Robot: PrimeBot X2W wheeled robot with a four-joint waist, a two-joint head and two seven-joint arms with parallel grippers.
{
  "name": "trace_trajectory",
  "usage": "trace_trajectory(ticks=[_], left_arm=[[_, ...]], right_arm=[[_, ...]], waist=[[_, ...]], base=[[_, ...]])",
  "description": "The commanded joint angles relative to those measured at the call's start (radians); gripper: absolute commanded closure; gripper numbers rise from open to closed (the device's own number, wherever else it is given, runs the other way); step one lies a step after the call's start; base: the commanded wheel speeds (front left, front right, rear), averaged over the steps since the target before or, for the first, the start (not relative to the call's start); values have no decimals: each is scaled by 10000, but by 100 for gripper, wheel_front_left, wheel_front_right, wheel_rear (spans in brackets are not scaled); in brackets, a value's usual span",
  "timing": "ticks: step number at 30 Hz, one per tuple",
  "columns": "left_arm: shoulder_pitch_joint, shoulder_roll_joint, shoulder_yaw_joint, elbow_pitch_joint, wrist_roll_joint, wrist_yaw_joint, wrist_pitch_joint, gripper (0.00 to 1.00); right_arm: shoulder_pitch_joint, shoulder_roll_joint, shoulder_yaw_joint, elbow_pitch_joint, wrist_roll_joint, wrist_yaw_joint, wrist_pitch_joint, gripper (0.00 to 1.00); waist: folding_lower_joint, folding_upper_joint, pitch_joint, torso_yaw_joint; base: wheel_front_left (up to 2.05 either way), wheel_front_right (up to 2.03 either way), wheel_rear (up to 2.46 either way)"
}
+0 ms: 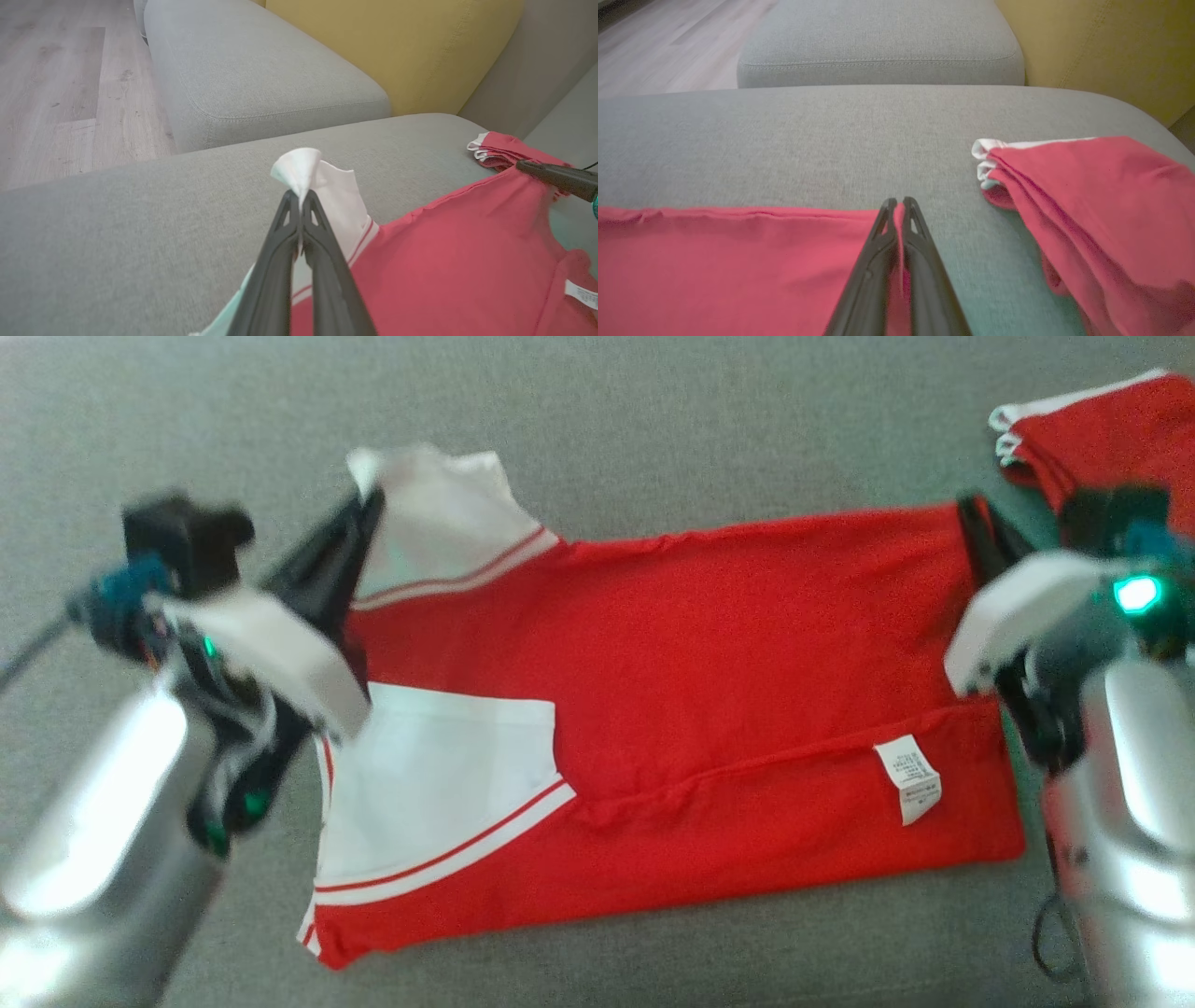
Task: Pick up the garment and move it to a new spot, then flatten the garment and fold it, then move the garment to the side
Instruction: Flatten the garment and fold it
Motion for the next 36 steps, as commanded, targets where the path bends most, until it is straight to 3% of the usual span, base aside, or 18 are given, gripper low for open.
trace_trajectory(ticks=[1, 9, 16, 17, 19, 20, 21, 23, 28, 36], left_arm=[[165, 427, 555, -557, -70, 150, -193, 100], [3039, 353, 588, -1781, -482, 1034, -1148, 100], [4587, -227, 330, -1466, -646, 1264, -2146, 100], [4713, -282, 278, -1336, -631, 1248, -2260, 100], [4935, -395, 204, -1028, -633, 1221, -2472, 100], [5047, -478, 207, -883, -686, 1215, -2592, 100], [5145, -534, 218, -756, -687, 1222, -2742, 78], [5335, -630, 266, -523, -678, 1243, -3074, 0], [5859, -860, 476, -338, -739, 1417, -3837, 0], [6302, -952, 884, -784, -517, 2145, -4550, 0]], right_arm=[[353, -153, 97, -508, 34, -7, -163, 100], [2307, 57, -741, -1699, -215, -7, -395, 100], [3545, 491, -1146, -2430, -424, -7, -376, 100], [3662, 536, -1149, -2489, -457, -7, -383, 92], [3850, 606, -1144, -2568, -530, -7, -417, 56], [3927, 646, -1173, -2599, -562, -7, -438, 1], [3999, 691, -1216, -2636, -578, -7, -473, 0], [4135, 778, -1364, -2720, -611, -7, -558, 0], [4594, 930, -1900, -3084, -705, -7, -676, 0], [5143, 1008, -2030, -3668, -524, -7, -79, 0]], waist=[[1, -1, -413, 110], [1, -1, -1260, 346], [1, -1, -1527, 394], [1, -1, -1556, 383], [1, -1, -1624, 351], [1, -1, -1661, 333], [1, -1, -1696, 317], [1, -1, -1767, 302], [1, -1, -1994, 374], [1, -1, -2171, 614]], base=[[0, 0, 0], [0, 0, 0], [0, 0, 0], [0, 0, 0], [0, 0, 0], [0, 0, 0], [0, 0, 0], [0, 0, 0], [0, 0, 0], [0, 0, 0]])
